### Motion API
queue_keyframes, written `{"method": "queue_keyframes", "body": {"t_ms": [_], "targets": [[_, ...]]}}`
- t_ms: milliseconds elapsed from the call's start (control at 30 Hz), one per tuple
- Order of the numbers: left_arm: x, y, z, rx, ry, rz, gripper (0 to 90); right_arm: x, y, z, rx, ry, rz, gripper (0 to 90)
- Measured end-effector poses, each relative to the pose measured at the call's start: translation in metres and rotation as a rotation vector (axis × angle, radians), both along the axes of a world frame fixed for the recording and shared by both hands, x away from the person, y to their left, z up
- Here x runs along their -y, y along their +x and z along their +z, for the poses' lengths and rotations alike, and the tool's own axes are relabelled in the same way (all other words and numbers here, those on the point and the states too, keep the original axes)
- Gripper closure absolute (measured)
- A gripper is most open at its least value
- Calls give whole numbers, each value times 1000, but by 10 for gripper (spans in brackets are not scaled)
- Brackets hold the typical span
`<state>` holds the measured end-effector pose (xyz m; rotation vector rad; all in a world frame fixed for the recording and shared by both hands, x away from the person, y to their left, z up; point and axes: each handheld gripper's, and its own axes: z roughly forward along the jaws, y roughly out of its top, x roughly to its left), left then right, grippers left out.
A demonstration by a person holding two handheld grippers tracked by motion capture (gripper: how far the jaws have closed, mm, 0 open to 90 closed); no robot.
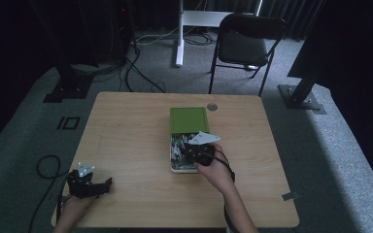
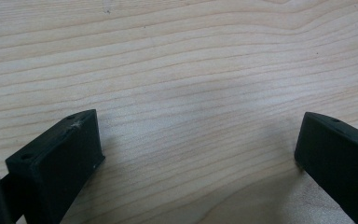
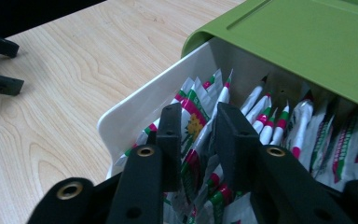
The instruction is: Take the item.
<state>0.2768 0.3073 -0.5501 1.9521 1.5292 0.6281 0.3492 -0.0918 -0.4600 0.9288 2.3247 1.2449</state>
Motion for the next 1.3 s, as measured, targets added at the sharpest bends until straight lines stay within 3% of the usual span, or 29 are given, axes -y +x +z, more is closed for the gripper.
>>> {"method": "queue_keyframes", "body": {"t_ms": [300,367,433,600,833,1267,1300], "targets": [[0,0,0,1,2,-1,13,-9,1,-3,-35,-29,-35,722],[0,0,0,1,2,-1,13,-12,2,-4,-32,-67,-51,724],[0,0,0,0,0,0,13,-14,3,-6,-34,-69,-61,735],[0,0,0,1,0,0,13,-18,7,-12,-32,-128,-91,785],[0,0,0,0,0,0,13,-20,8,-14,-41,-150,-114,839],[0,0,0,2,-2,2,13,-15,-1,4,-11,-93,-116,847],[0,0,0,1,0,1,13,-12,-2,7,-15,-71,-118,848]]}}
